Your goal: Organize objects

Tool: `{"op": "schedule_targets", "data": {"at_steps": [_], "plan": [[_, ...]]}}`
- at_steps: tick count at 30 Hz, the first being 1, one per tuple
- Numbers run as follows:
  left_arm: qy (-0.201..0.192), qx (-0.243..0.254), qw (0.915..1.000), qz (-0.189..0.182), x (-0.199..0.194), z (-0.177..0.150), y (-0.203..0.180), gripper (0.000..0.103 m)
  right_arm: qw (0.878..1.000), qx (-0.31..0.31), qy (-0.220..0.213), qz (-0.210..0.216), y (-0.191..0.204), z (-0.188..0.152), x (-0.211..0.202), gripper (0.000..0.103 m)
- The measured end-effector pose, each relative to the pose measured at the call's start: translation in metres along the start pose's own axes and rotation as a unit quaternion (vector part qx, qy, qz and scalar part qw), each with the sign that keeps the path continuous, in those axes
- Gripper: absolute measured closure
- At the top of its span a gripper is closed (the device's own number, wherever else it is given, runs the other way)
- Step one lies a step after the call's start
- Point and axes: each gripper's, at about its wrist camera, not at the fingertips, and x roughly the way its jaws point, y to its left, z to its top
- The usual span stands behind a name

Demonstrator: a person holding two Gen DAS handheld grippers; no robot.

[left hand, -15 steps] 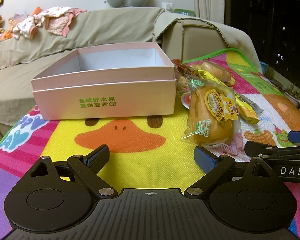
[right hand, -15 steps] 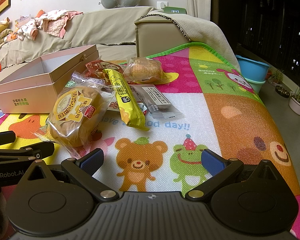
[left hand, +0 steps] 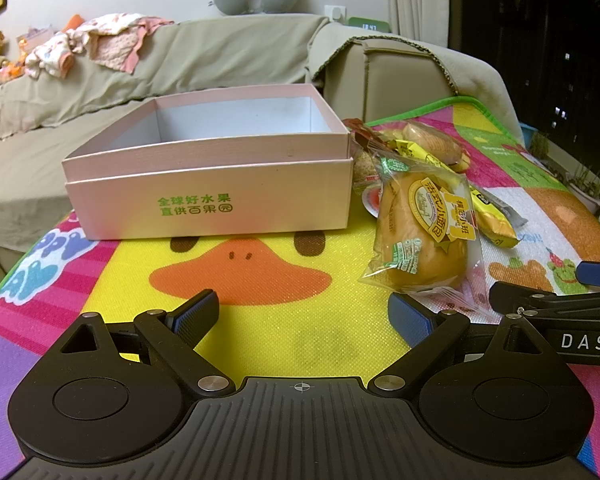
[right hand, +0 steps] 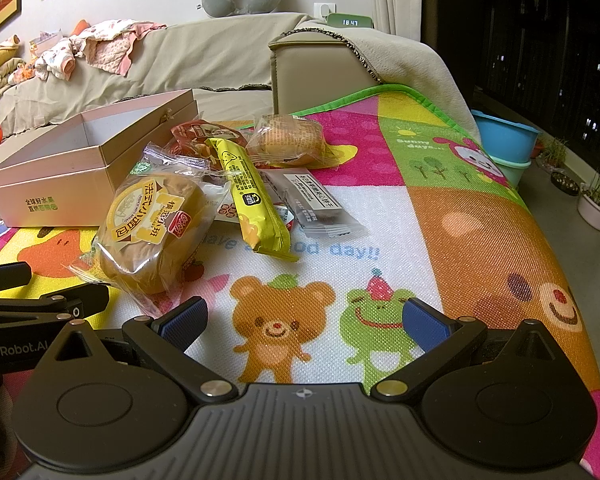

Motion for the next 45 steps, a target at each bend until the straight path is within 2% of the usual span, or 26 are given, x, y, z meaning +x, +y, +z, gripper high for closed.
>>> {"op": "schedule_targets", "data": {"at_steps": [32,45], "plan": [[0.000,0.003,1.0000,0.003,-0.002,-0.004,-0.003,0.006,1.000,0.003,0.001,0.003,-0.002,0.001,0.002,0.000],[0.000,0.004,1.0000,0.004,-0.005,-0.005,-0.002,0.006,0.998,-0.005,0.070,0.005,0.001,0.015,0.004,0.000]]}}
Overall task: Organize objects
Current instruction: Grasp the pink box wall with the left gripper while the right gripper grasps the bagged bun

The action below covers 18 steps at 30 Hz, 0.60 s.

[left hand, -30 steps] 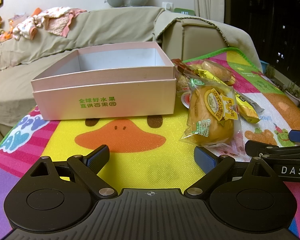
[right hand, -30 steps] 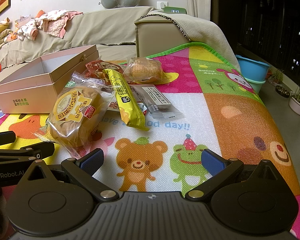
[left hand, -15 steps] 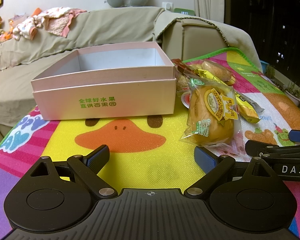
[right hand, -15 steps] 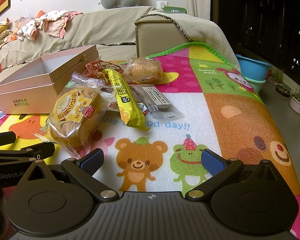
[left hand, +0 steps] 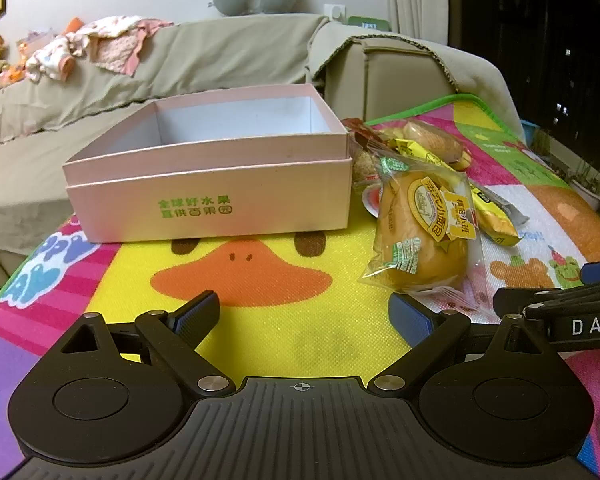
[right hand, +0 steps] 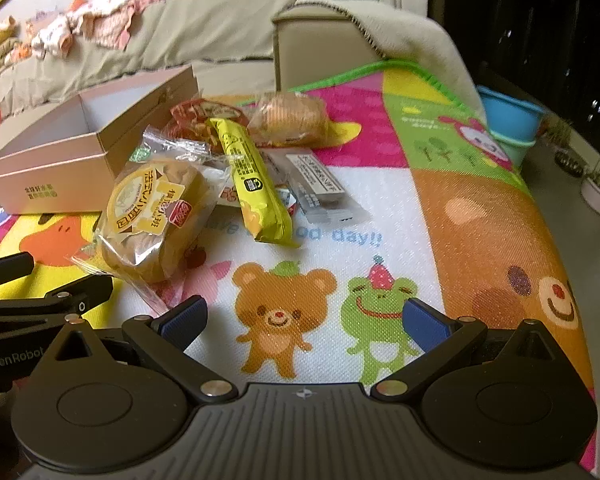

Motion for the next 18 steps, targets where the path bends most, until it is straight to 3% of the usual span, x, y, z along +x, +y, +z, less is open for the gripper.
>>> {"op": "schedule_targets", "data": {"at_steps": [6,9,14,18], "plan": [[-0.010,-0.037,0.9990,-0.023,-0.011,0.008,0.016,0.013,1.000,0.003,0.014,0.009,-0.002,0.003,-0.002,0.000],[-0.022,-0.017,0.9989,-0.038,-0.032,0.017,0.028,0.013,0.999,0.028,0.021,0.031,-0.007,0.008,-0.016,0.000],[-0.056,-0.003,0.9981,-0.025,-0.059,0.057,0.072,0.013,0.996,0.030,-0.078,0.031,-0.008,0.039,-0.080,0.000],[-0.076,-0.019,0.9968,0.015,-0.049,0.101,0.120,0.013,0.990,0.063,-0.079,0.098,-0.016,0.081,-0.108,0.000]]}}
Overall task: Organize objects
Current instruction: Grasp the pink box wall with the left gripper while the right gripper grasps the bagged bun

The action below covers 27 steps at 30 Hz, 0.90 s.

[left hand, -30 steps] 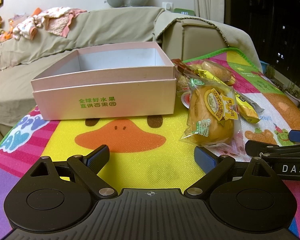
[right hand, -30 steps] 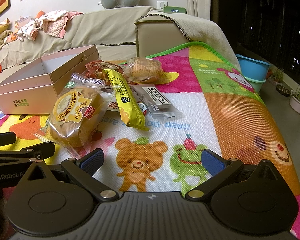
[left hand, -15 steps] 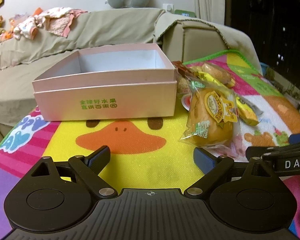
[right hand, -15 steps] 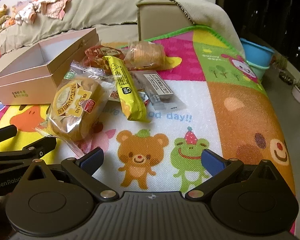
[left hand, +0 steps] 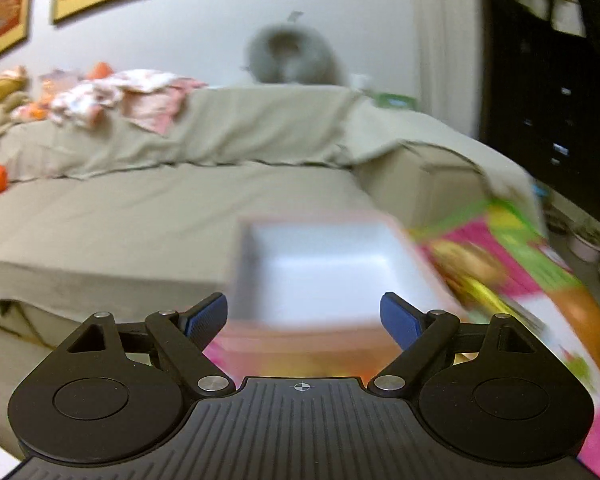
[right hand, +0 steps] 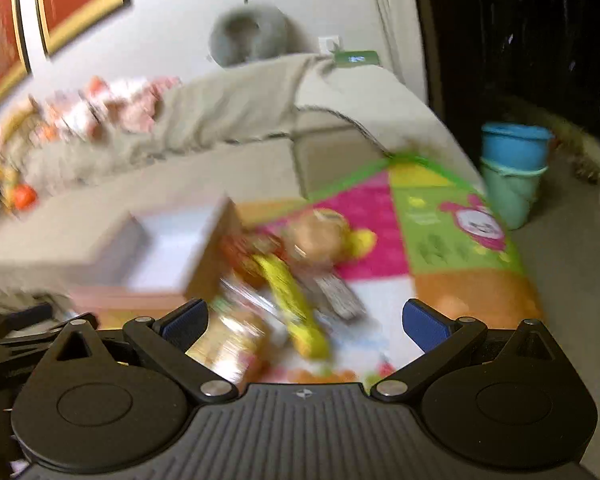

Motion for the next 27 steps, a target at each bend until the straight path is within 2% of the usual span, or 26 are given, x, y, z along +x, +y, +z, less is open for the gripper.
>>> {"op": "schedule_targets", "data": {"at_steps": [1,3,6,8,11,13,16,17,18,21,24,27], "plan": [[0.003,-0.003,0.9999,0.012,0.010,0.008,0.010,0.013,1.000,-0.003,-0.003,0.015,0.003,0.013,-0.005,0.000],[0.028,-0.011,0.9992,0.025,0.037,0.021,0.030,0.013,1.000,-0.014,-0.024,0.014,0.012,0.034,-0.014,0.000],[0.075,-0.036,0.9962,0.024,0.078,0.025,0.052,0.015,0.998,-0.038,-0.054,0.011,0.026,0.060,-0.022,0.000],[0.090,-0.050,0.9944,0.021,0.096,0.022,0.060,0.015,0.996,-0.061,-0.063,0.001,0.034,0.069,-0.020,0.000],[0.103,-0.059,0.9929,0.012,0.115,0.012,0.064,0.021,0.992,-0.111,-0.058,-0.012,0.041,0.066,-0.004,0.000],[0.113,-0.058,0.9918,-0.005,0.123,0.005,0.064,0.028,0.989,-0.143,-0.047,-0.014,0.045,0.047,0.012,0.000],[0.123,-0.045,0.9912,-0.019,0.127,-0.007,0.061,0.054,0.986,-0.166,-0.017,-0.001,0.046,0.009,0.037,0.000],[0.123,-0.033,0.9917,-0.013,0.128,-0.010,0.057,0.077,0.986,-0.169,-0.007,0.001,0.045,-0.005,0.045,0.000],[0.123,-0.022,0.9921,-0.007,0.129,-0.013,0.054,0.093,0.986,-0.168,0.002,0.001,0.045,-0.016,0.051,0.000],[0.108,-0.001,0.9942,0.000,0.125,-0.017,0.044,0.092,0.990,-0.134,0.039,0.014,0.044,-0.041,0.077,0.000],[0.103,-0.002,0.9947,0.000,0.125,-0.018,0.042,0.091,0.994,-0.074,0.073,0.016,0.040,-0.050,0.104,0.001],[0.101,0.007,0.9948,-0.011,0.129,-0.016,0.042,0.091,0.994,-0.050,0.092,0.011,0.040,-0.051,0.127,0.016]]}}
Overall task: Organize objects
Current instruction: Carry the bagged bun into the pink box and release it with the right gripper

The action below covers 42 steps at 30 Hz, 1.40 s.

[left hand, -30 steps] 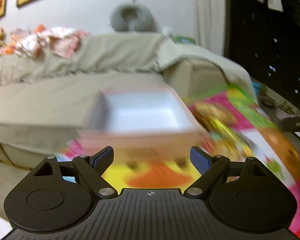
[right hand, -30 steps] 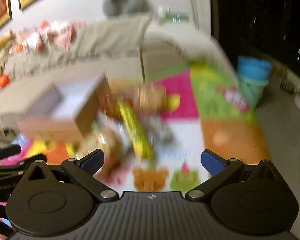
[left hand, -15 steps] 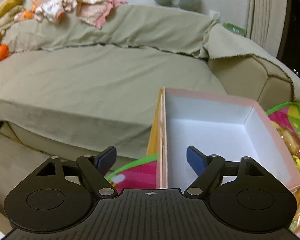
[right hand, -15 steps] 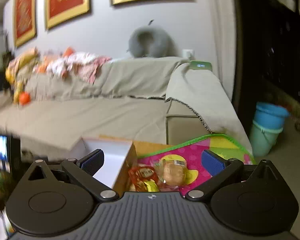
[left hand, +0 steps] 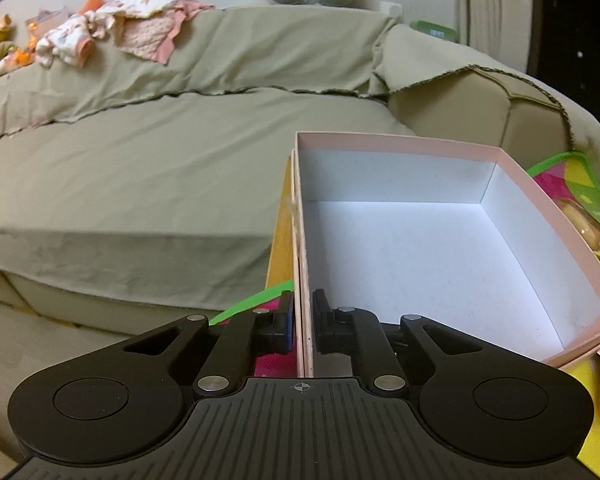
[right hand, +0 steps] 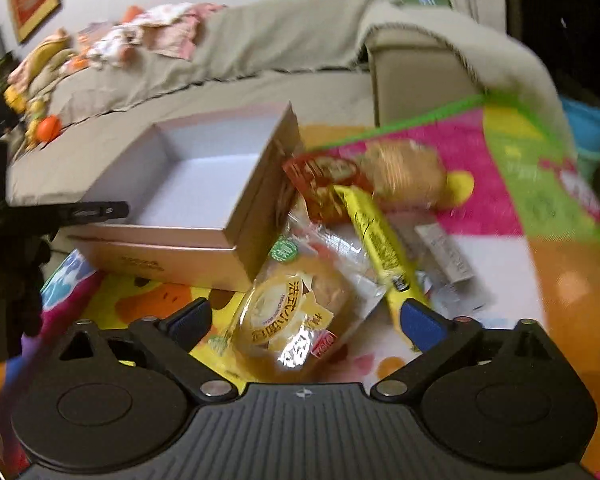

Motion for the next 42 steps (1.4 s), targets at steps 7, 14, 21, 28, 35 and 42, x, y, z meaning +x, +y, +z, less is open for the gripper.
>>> {"op": "schedule_targets", "data": {"at_steps": [7,14,21,28,35,42], "plan": [[0.003,0.018,0.9996,-0.019,-0.002,-0.002,-0.012,0.091,1.000,-0.013,0.028,0.006,-0.011,-0.008,-0.011,0.048],[-0.002,0.002,0.9997,-0.024,-0.008,-0.010,-0.017,0.091,0.999,-0.018,0.033,-0.014,-0.028,-0.005,-0.068,0.048],[0.008,0.010,0.9997,-0.023,-0.009,-0.008,-0.018,0.091,0.991,-0.016,-0.055,0.122,0.021,0.091,-0.093,0.048],[0.011,0.001,0.9997,-0.022,-0.010,-0.009,-0.018,0.092,0.992,-0.042,-0.021,0.117,0.091,0.141,-0.017,0.032],[0.013,-0.002,0.9999,-0.008,-0.009,-0.011,-0.022,0.092,0.996,-0.061,-0.050,0.037,0.042,0.095,-0.043,0.024],[0.020,0.001,0.9998,0.007,-0.012,-0.010,-0.031,0.091,0.997,-0.053,-0.015,-0.058,-0.020,0.039,-0.048,0.024]]}}
